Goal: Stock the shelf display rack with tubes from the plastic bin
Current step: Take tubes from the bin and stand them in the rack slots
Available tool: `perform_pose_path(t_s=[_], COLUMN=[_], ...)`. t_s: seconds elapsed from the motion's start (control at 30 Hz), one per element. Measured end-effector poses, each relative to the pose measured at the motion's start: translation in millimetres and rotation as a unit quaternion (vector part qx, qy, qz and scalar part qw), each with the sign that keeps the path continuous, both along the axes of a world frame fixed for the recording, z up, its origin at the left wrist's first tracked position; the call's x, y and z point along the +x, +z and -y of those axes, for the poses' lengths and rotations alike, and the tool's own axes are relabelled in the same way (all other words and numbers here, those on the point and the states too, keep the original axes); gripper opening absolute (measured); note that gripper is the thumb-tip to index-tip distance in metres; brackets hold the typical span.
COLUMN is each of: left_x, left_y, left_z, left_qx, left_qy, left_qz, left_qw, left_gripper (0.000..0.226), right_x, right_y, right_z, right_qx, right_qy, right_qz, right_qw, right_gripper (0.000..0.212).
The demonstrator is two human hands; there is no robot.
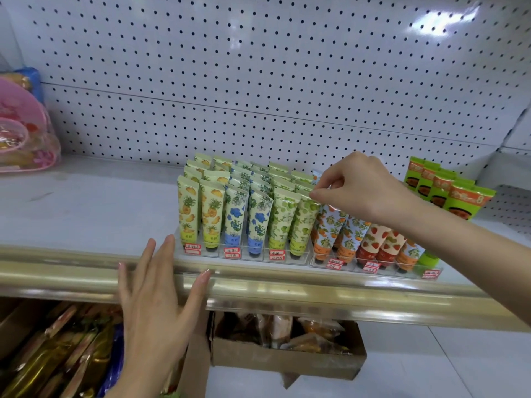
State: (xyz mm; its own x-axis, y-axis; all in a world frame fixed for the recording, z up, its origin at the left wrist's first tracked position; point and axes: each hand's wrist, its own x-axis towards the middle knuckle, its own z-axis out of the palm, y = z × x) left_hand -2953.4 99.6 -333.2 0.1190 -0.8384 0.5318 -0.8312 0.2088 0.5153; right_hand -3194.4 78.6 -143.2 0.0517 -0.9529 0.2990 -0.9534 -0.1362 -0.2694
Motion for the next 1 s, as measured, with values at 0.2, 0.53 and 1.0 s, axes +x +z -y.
perform_pose_path(t_s=[0.2,0.53,1.0], left_x=[-1,0,21], left_y=[0,-3,22], left_z=[-1,2,16], left_qx=[-0.004,-0.001,-0.007], left_qy=[0.001,-0.007,-0.020], left_qz=[-0.003,-0.012,-0.004], left_qw=[1.000,1.000,1.000], left_gripper=[0.079,0.079,0.082], right_x=[3,46,67], right_y=[18,7,32], right_z=[3,21,53], right_qx=[-0.028,-0.032,-0.010], right_qy=[0.033,0.112,0.146], right_qz=[0.048,-0.011,0.038], right_qw=[0.998,0.993,0.988], right_gripper=[0.015,0.017,0.013])
